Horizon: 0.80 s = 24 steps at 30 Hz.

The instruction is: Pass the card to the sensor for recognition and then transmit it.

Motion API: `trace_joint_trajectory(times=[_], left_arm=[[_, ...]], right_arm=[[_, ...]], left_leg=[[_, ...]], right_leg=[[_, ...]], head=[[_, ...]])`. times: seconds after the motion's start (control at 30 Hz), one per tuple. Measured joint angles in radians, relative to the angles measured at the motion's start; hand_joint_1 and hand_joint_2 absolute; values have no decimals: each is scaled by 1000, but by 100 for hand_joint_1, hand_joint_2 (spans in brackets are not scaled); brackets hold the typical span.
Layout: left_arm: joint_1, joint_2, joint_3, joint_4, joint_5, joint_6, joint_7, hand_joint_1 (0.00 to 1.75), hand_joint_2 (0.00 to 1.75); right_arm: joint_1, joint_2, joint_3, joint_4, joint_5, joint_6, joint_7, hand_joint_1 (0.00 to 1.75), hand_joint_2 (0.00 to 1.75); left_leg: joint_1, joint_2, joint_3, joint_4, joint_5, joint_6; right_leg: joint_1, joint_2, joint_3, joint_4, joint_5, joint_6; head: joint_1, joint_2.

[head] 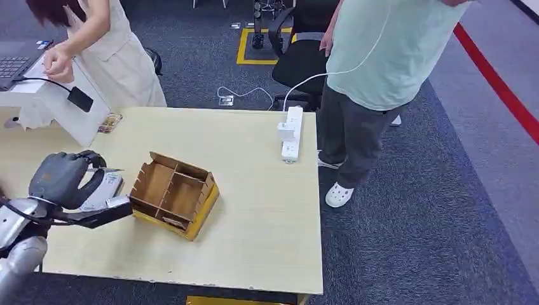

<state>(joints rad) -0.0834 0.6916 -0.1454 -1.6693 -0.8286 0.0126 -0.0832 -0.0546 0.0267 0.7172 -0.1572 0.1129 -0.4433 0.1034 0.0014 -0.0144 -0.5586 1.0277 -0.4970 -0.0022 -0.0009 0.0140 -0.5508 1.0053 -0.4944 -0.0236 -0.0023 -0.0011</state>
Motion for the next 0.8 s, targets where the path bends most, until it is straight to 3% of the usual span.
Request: trace_joint_trajectory(times=[0.1,0.13,0.2,0.3,0.47,0.8], left_arm=[[-95,18,46,-3,8,-22,0,175,175],[-186,13,46,34,-69,-2,63,175,175],[-277,-28,38,118,-188,75,157,175,175],[-345,-70,32,217,-254,176,209,175,175],[-423,-133,19,350,-297,242,227,175,175],[-474,-217,5,482,-338,261,256,175,175]], right_arm=[[-5,0,2,0,7,3,0,0,0],[-9,0,7,-1,23,8,12,0,0],[-15,1,11,-5,37,16,23,0,0],[-27,4,18,-11,43,16,26,0,0],[-35,7,24,-18,49,17,33,0,0],[-28,7,24,-19,40,15,33,0,0]], left_leg=[[0,0,-1,0,0,0],[0,0,-1,0,0,0],[0,-1,-1,1,1,1],[0,0,0,1,1,0],[0,0,0,1,2,0],[0,1,-1,1,1,0]], right_leg=[[0,0,0,0,0,0],[0,0,-1,0,0,0],[0,-1,-1,0,0,0],[0,0,-1,0,2,0],[0,0,-1,0,2,0],[0,2,-2,0,2,0]], head=[[1,0],[1,0],[0,0],[1,0],[1,0],[1,0]])
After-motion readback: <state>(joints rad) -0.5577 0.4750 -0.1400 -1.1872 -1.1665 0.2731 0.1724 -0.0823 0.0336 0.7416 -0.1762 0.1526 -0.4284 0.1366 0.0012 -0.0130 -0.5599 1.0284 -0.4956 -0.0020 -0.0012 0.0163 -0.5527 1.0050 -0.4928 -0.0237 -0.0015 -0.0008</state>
